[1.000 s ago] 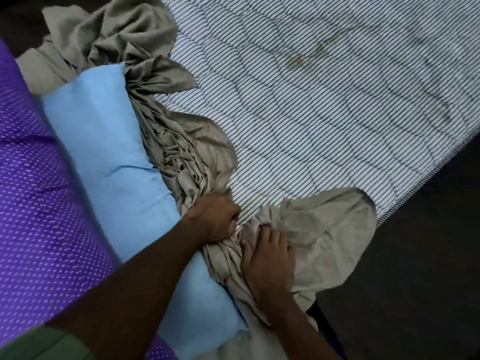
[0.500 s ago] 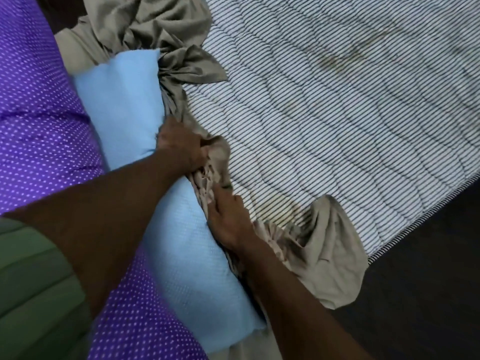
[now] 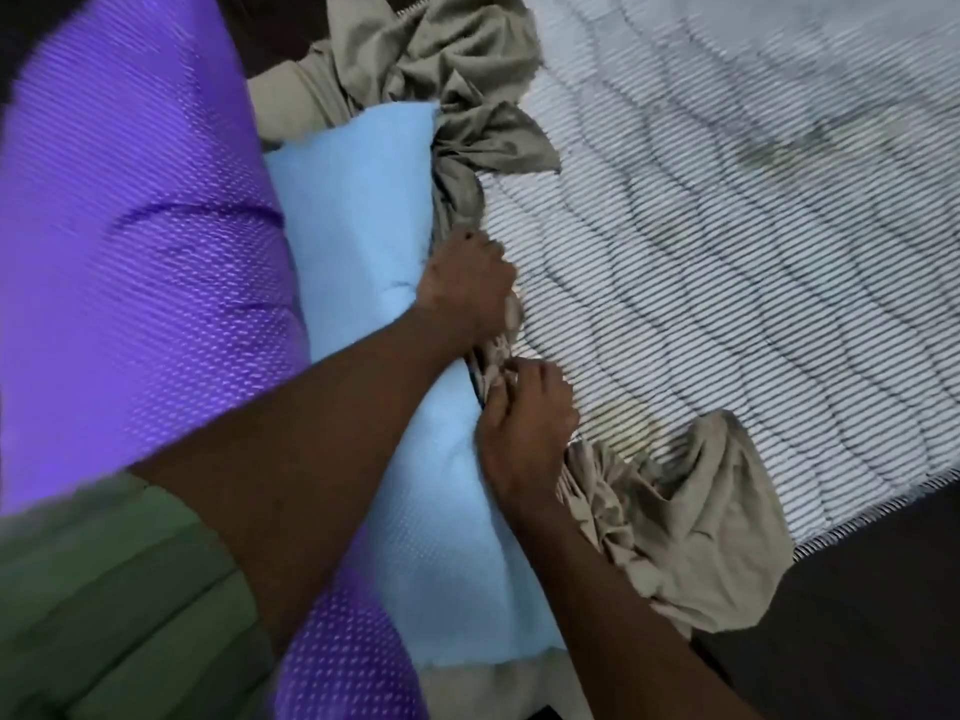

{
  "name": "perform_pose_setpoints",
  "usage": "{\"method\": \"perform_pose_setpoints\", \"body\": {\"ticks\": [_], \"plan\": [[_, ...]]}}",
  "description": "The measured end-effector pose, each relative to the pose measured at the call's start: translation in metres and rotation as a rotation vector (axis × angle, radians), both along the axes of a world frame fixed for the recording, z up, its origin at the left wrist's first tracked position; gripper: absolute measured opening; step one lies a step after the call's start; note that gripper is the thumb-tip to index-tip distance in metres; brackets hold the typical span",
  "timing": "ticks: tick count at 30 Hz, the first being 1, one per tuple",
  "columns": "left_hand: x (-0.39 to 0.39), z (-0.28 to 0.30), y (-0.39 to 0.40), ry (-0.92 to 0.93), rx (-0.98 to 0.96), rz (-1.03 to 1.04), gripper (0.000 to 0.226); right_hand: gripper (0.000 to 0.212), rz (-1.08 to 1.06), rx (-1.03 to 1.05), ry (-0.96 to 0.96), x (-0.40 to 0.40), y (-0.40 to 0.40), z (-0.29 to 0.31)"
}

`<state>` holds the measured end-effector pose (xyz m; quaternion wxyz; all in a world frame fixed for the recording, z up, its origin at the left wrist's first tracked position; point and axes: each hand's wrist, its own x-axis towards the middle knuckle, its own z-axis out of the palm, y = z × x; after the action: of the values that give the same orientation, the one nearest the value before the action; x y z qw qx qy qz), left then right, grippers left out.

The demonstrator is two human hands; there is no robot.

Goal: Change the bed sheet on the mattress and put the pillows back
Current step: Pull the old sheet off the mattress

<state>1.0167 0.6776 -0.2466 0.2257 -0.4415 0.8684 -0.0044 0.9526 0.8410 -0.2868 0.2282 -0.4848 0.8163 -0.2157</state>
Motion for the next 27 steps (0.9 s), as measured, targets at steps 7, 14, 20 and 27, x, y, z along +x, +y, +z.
{"method": "perform_pose_setpoints", "body": {"ticks": [7,14,20,27], "plan": [[0.033,0.102,0.042,0.321,-0.261,0.29,0.024,0.025,0.142,-0.16,-0.177,0.03,0.008,0.058],[0.084,0.16,0.126,0.415,-0.065,0.348,0.025,0.053,0.526,0.349,-0.215,0.061,0.0,0.12],[0.151,0.211,0.176,0.639,-0.367,0.759,0.023,0.092,0.416,0.433,-0.393,0.069,0.005,0.17],[0.225,0.194,0.253,0.719,-0.208,1.246,0.024,0.097,0.306,0.581,-0.396,0.108,0.019,0.222]]}}
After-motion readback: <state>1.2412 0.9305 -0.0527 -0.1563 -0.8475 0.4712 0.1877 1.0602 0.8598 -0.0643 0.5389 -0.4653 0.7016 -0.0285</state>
